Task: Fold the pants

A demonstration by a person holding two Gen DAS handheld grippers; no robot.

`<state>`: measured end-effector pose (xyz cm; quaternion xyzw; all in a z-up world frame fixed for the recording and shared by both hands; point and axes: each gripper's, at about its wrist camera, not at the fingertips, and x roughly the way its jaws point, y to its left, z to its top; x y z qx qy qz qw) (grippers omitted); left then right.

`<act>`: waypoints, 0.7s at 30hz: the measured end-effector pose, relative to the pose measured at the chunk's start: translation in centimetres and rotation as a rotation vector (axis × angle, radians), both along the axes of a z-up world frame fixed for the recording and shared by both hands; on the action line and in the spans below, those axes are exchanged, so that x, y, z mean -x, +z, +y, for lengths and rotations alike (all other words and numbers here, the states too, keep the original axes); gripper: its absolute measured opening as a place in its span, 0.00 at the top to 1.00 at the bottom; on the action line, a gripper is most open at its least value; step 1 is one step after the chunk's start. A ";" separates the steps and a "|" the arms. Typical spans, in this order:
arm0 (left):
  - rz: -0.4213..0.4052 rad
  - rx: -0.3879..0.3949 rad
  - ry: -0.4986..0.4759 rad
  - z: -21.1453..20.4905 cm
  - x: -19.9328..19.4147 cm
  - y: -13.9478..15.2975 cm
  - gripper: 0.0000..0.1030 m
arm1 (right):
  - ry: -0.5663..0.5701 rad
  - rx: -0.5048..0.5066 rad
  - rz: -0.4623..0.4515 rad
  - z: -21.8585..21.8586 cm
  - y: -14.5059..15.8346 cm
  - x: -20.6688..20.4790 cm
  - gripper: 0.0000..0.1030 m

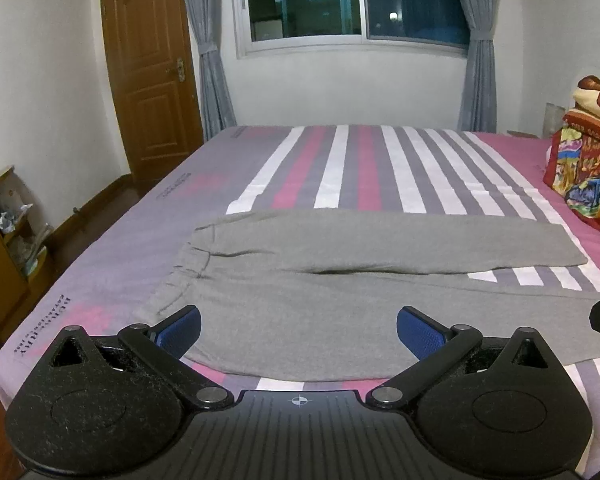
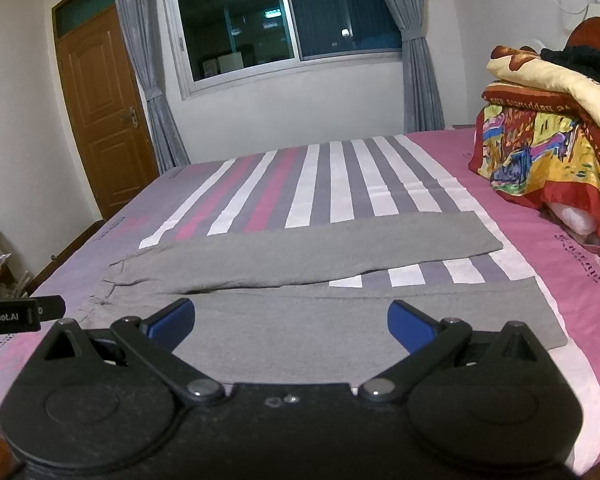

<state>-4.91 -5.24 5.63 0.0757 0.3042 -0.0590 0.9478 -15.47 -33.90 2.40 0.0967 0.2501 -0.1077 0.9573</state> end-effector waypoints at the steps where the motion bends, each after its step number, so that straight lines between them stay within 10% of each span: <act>1: 0.001 0.000 0.000 0.0 0.0 -0.1 0.00 | 0.001 0.007 -0.008 0.0 -0.1 0.0 0.00; 21: 0.008 0.003 0.004 0.0 -0.5 -1.1 0.00 | 0.019 0.005 -0.013 -0.3 -0.3 -0.4 0.00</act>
